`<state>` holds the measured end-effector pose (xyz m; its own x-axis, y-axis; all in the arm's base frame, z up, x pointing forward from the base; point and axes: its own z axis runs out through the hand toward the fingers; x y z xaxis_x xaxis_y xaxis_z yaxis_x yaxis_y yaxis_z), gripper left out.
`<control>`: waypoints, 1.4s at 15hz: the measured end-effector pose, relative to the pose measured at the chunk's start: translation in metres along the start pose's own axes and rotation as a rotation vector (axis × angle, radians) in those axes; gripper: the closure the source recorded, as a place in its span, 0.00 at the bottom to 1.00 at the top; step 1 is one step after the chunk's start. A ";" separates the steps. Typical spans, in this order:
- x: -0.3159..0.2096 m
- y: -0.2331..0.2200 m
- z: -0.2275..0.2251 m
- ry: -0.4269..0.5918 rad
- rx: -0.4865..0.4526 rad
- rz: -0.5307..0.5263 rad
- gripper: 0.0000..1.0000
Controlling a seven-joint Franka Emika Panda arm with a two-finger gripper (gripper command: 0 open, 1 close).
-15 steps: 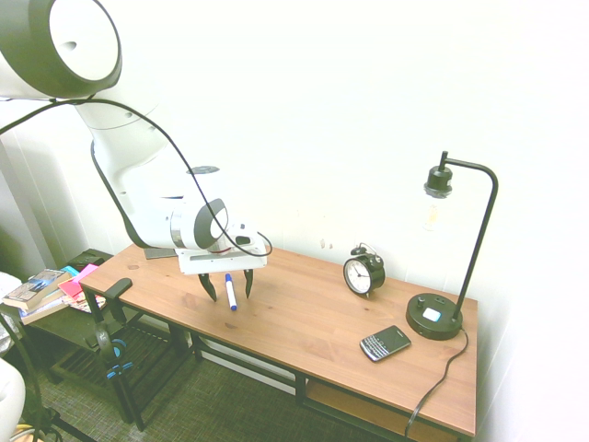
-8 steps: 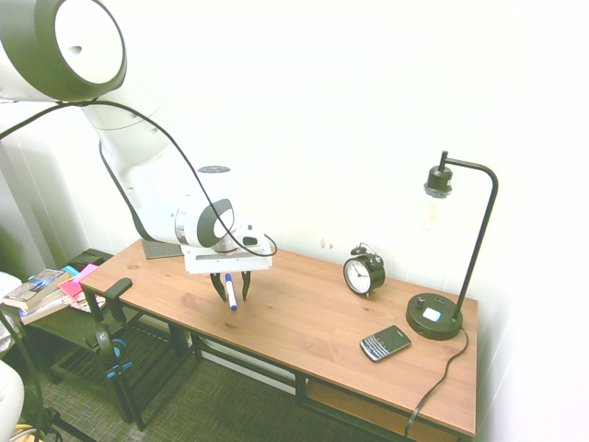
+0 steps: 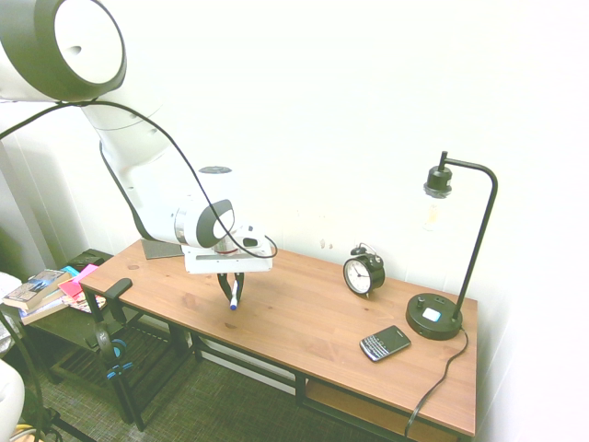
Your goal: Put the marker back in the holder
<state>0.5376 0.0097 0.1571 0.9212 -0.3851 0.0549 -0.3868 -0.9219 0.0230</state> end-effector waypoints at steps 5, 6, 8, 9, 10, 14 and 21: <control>-0.014 -0.051 -0.061 -0.121 0.116 0.087 1.00; -0.015 -0.068 -0.086 -0.152 0.152 0.112 1.00; -0.014 -0.105 -0.131 -0.253 0.202 0.175 1.00; -0.011 -0.123 -0.149 -0.306 0.224 0.205 1.00; -0.007 -0.141 -0.159 -0.356 0.244 0.237 1.00; 0.017 -0.182 -0.132 -0.557 0.278 0.378 1.00; 0.050 -0.165 -0.098 -0.787 0.319 0.601 1.00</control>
<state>0.6429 0.1469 0.2542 0.3916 -0.5973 -0.6999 -0.8675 -0.4933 -0.0644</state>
